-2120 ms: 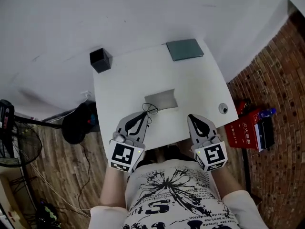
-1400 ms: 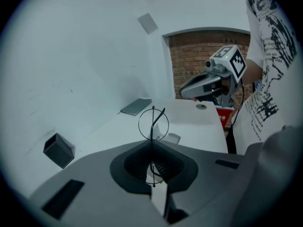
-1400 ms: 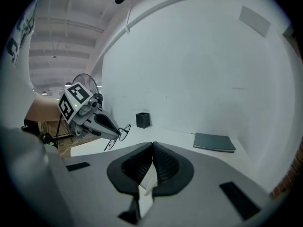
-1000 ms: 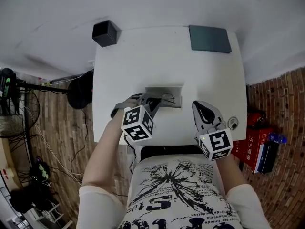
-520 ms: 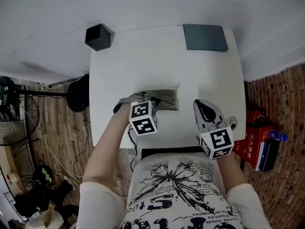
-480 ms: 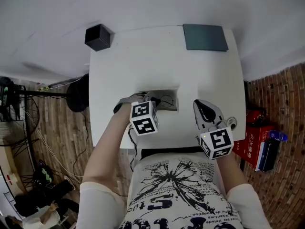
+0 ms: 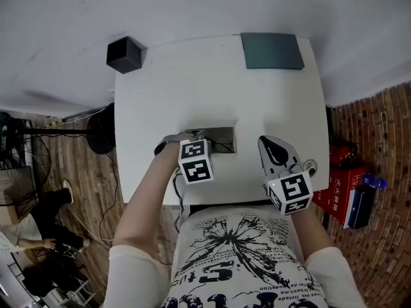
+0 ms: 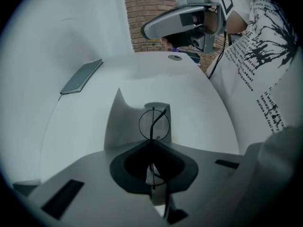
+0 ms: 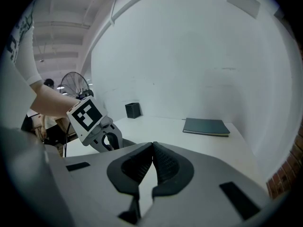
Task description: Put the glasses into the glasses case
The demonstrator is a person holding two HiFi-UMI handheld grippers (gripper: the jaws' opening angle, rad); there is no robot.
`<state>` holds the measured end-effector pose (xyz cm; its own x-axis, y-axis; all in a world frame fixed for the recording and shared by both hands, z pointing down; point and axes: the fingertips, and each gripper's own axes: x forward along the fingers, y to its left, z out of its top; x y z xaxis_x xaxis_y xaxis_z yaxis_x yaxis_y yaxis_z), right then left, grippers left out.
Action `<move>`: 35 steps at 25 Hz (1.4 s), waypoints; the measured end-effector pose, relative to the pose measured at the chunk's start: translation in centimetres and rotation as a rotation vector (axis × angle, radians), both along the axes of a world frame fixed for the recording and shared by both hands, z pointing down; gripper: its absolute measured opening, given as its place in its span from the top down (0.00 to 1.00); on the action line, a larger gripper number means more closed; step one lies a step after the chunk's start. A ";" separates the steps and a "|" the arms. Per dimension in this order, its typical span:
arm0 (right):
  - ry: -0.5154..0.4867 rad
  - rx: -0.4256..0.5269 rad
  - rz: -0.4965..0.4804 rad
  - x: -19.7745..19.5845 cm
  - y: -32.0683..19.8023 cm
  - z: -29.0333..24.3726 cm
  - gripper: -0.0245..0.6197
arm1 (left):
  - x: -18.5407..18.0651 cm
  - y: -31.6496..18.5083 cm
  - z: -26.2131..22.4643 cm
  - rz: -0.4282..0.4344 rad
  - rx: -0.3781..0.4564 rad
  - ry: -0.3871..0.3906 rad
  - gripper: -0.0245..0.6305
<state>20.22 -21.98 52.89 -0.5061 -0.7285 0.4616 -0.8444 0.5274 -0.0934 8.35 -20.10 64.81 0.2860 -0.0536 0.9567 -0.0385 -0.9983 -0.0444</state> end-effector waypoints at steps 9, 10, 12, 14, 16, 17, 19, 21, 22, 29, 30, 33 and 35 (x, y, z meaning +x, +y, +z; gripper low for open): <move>0.016 -0.015 0.001 0.3 -0.9 0.5 0.94 | 0.4 0.4 0.1 0.005 -0.070 0.027 0.87; 0.018 -0.015 0.002 0.3 -1.0 0.5 0.94 | 0.5 0.3 -0.1 -0.001 -0.074 0.037 0.86; 0.022 -0.012 -0.001 0.1 -1.2 0.3 0.94 | 0.6 0.2 -0.8 -0.015 -0.079 0.065 0.81; 0.029 -0.003 -0.005 0.0 -1.4 0.1 0.94 | 0.9 -0.3 -2.1 -0.042 -0.061 0.126 0.79; 0.039 0.012 -0.004 0.0 -1.7 -0.3 0.94 | 1.3 -0.9 -3.6 -0.080 -0.025 0.199 0.81; 0.042 0.019 0.001 0.1 -1.9 -0.5 0.94 | 1.3 -1.1 -4.4 -0.096 -0.009 0.226 0.81; 0.043 0.035 0.014 0.3 -2.2 -1.3 0.94 | 0.9 -1.3 -5.8 -0.126 0.018 0.261 0.81; 0.044 0.053 0.024 0.2 -2.3 -2.4 0.94 | 0.3 -1.5 -7.3 -0.165 0.051 0.288 0.84; 0.044 0.063 0.027 0.0 -2.3 -3.0 0.94 | -0.1 -1.7 -8.1 -0.189 0.076 0.302 0.88; 0.050 0.113 0.036 -2.3 -1.1 -6.3 0.94 | -2.9 -2.2 -14.2 -0.308 0.241 0.423 0.94; 0.048 0.118 0.040 -2.7 -0.8 -6.7 0.94 | -3.3 -2.1 -14.9 -0.319 0.264 0.437 0.94; 0.048 0.140 0.043 -3.9 0.1 -8.0 0.94 | -4.7 -1.8 -17.3 -0.374 0.318 0.503 0.94; 0.046 0.166 0.046 -4.7 0.5 -9.0 0.94 | -5.6 -1.8 -19.1 -0.427 0.348 0.571 0.94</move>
